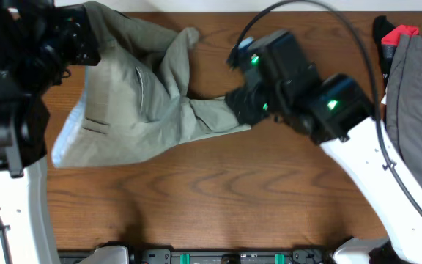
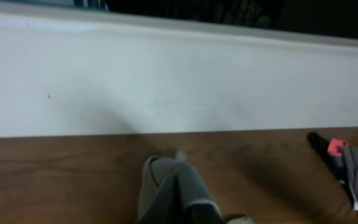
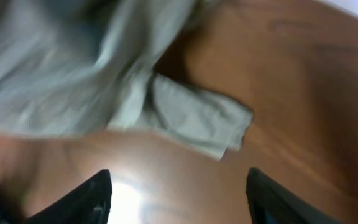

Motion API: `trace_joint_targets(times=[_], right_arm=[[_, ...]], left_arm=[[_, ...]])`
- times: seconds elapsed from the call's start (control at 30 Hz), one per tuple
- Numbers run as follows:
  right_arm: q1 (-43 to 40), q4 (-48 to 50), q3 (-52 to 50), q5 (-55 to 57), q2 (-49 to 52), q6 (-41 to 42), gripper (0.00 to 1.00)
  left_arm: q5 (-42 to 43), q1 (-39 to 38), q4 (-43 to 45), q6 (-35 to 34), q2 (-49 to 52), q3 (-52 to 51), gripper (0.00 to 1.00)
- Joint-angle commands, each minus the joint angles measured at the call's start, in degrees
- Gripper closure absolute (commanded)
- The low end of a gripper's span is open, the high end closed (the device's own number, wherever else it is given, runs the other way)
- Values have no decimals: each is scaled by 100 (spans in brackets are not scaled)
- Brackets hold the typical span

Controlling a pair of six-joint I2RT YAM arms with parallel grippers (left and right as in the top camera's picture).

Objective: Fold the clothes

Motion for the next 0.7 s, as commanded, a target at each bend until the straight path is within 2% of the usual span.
trace_joint_targets(times=[0.0, 0.17, 0.27, 0.37, 0.47, 0.53, 0.67], right_arm=[[-310, 293, -4, -343, 219, 157, 28], [-452, 881, -4, -728, 614, 20, 29], [-435, 1043, -4, -1250, 863, -564, 31], [-433, 1021, -4, -1700, 1016, -660, 32], [-435, 828, -4, -1362, 1062, -525, 31], [-446, 643, -4, -1130, 1093, -402, 27], [-444, 428, -37, -916, 1123, -400, 24]], left_arm=[[28, 20, -127, -157, -85, 673, 94], [417, 20, -621, -157, -120, 1344, 94], [435, 20, -774, -149, -155, 1528, 94], [284, 20, -758, -133, -188, 1539, 94], [-63, 20, -671, -136, -186, 1537, 94], [-85, 20, -450, -186, -181, 1537, 94], [-81, 20, 114, -664, -181, 1537, 94]])
